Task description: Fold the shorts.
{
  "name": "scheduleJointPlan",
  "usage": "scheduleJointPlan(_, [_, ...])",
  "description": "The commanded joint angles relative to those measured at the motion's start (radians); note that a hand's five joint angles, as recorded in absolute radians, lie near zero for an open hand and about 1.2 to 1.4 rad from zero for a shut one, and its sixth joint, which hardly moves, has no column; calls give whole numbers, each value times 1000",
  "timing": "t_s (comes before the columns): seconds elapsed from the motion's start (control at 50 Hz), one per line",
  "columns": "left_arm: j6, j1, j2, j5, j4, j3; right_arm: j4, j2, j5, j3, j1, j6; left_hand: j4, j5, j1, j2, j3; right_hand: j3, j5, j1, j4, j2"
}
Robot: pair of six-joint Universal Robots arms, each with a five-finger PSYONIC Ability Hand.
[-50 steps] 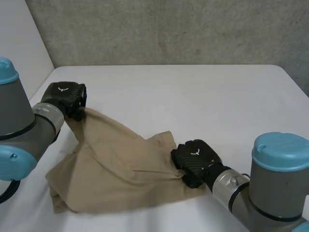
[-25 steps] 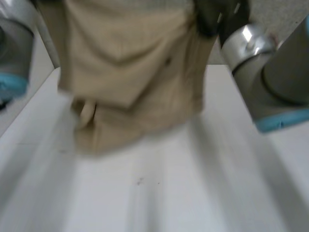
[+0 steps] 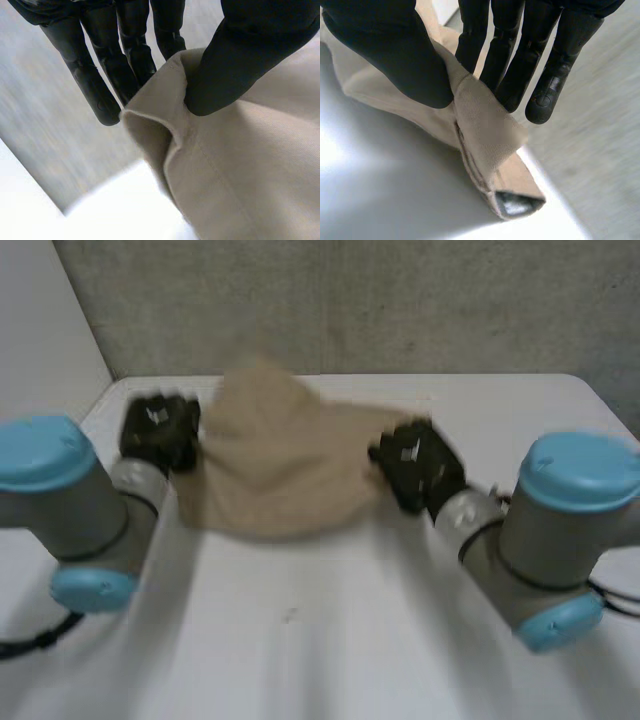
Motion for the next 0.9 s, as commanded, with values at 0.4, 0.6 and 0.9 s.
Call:
scheduleJointPlan(0.4, [106,-33,104,23,-163,-22,116,-10,29,117,-38,117,-810,-764,-744,-810,-802,194,227,432,208,225])
scheduleJointPlan(0.6, [113,-28,365,175,-190,-289,119,-2,78,106,-35,129,-584,-538,-518,-584,-576,194,227,432,208,225])
scheduleJointPlan(0.9, [118,50,230,224,-272,-336,122,-4,81,109,-37,129,-534,-488,-468,-534,-526,194,227,432,208,225])
